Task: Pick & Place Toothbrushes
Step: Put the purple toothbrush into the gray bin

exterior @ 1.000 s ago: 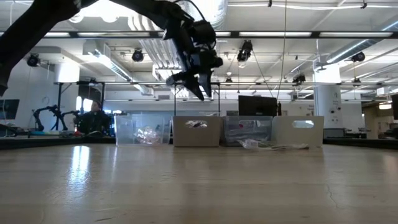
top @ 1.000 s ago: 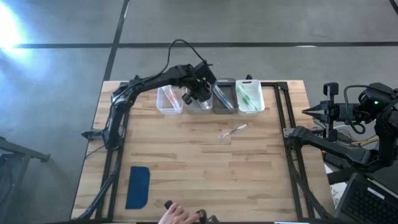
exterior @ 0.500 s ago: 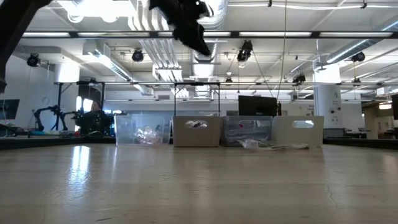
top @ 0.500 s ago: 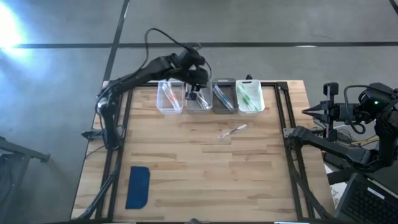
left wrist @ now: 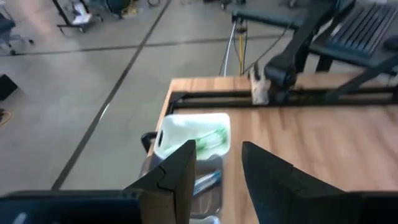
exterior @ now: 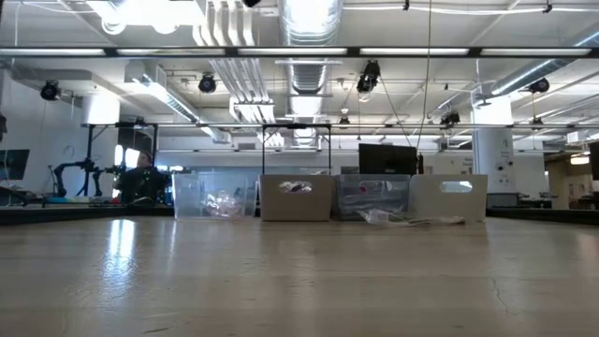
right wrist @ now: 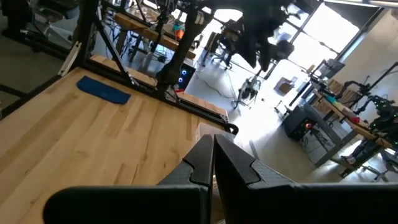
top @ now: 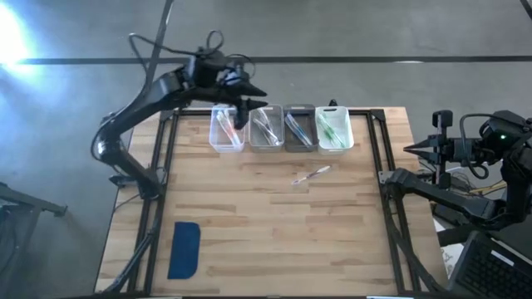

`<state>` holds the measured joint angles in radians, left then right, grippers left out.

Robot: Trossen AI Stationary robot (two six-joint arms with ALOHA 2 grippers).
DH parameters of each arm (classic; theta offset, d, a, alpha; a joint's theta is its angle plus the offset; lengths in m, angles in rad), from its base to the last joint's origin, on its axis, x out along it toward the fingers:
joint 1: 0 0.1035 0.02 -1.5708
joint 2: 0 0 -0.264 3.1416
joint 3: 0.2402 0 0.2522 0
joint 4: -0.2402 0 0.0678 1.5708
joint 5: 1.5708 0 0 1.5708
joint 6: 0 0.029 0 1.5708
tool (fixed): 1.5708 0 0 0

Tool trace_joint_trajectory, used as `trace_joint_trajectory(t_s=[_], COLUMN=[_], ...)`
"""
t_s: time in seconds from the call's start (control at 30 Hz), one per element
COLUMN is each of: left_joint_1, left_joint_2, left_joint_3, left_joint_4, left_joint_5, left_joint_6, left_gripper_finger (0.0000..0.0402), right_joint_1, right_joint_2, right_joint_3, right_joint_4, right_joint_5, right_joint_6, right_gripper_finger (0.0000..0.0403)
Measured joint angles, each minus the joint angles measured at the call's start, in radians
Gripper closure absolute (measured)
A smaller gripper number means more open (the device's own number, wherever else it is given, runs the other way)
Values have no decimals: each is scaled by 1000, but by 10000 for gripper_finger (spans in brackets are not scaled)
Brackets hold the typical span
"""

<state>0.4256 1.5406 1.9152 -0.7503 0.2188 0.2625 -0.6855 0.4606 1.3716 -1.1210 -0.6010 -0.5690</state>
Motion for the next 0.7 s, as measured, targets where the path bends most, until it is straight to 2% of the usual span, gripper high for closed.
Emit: trace_joint_trajectory(t_s=[0.1, 0.23, 0.37, 0.53, 0.7], left_joint_1=[-28, -76, -111, -122, -122], left_joint_2=[-62, -161, -267, -397, -530], left_joint_3=[-38, -127, -246, -418, -598], left_joint_4=[26, 90, 216, 384, 520], left_joint_5=[-30, -129, -190, -200, -214], left_joint_6=[-48, -82, -110, -164, -204], left_gripper_finger=[266, 266, 266, 266, 266], right_joint_1=[0, 0, 0, 0, 0], right_joint_2=[2, 15, 44, 95, 151], right_joint_3=[0, 0, 0, 0, 0], right_joint_4=[2, 18, 79, 259, 391], right_joint_5=[0, -2, -1, -1, -2], right_joint_6=[-15, 24, 209, 462, 582], right_gripper_finger=[394, 394, 394, 394, 394])
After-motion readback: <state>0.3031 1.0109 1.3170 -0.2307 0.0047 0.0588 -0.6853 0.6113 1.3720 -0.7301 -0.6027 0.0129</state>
